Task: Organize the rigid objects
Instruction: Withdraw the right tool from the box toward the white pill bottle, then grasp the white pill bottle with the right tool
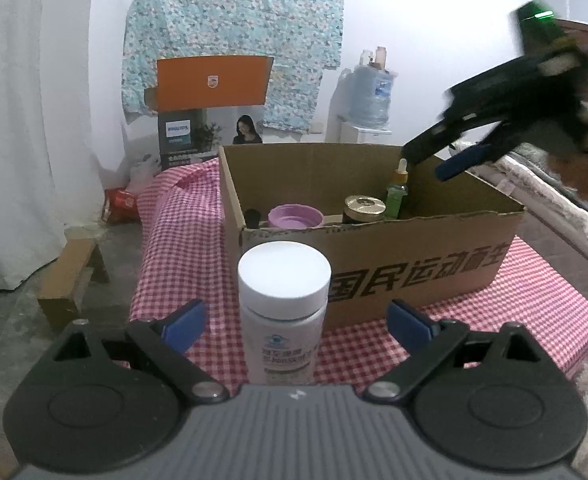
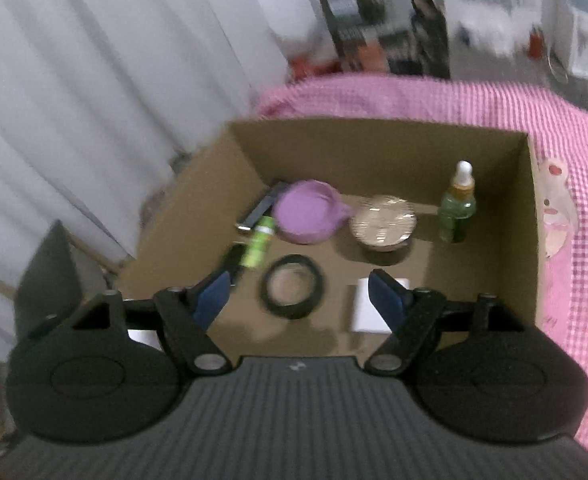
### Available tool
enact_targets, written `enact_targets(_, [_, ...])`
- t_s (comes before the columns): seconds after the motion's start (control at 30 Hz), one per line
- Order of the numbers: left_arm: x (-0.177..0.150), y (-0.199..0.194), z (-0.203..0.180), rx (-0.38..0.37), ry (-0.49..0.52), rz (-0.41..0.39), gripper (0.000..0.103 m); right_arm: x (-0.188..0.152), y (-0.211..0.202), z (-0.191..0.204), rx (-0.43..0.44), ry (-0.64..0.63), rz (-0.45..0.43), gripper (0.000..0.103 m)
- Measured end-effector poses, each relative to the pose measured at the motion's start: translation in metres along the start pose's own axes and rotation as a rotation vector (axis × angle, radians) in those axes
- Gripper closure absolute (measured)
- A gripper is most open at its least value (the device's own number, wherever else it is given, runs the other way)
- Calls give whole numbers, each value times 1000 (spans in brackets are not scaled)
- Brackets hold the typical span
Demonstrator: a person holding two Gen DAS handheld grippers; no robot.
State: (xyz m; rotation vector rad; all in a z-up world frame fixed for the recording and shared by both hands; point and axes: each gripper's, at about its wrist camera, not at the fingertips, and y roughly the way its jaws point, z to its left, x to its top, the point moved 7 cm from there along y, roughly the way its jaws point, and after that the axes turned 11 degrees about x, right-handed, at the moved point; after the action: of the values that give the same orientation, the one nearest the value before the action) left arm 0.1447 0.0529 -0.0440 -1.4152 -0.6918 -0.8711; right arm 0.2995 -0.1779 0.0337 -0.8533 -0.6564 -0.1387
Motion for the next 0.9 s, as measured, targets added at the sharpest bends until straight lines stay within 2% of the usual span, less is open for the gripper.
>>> enact_targets(0.2, [-1,8,-10,60,54,17,6,-54,-20,59,87,-51,-109,26])
enact_targets(0.3, [-3,15,-11,82,54,35,6,-78,-3,77,130,-23,-119,26])
enact_targets(0.4, [-4,22,-11,113,67,48,11,-93,21,84,162,15,-112,26])
enact_targets(0.53, [-5,30,-12,123,71,58,21,-94,51,87,209,72,-114,31])
enact_targets(0.6, [-5,32,-12,136,71,57,25,-90,62,86,220,90,-115,36])
enact_targets(0.7, [-4,36,-9,146,57,65,37,-85,77,82,236,135,-114,48])
enact_targets(0.8, [-4,35,-9,134,32,71,48,-84,87,80,259,174,-112,55])
enact_targets(0.9, [-3,33,-10,143,29,71,48,-85,92,80,293,199,-109,61])
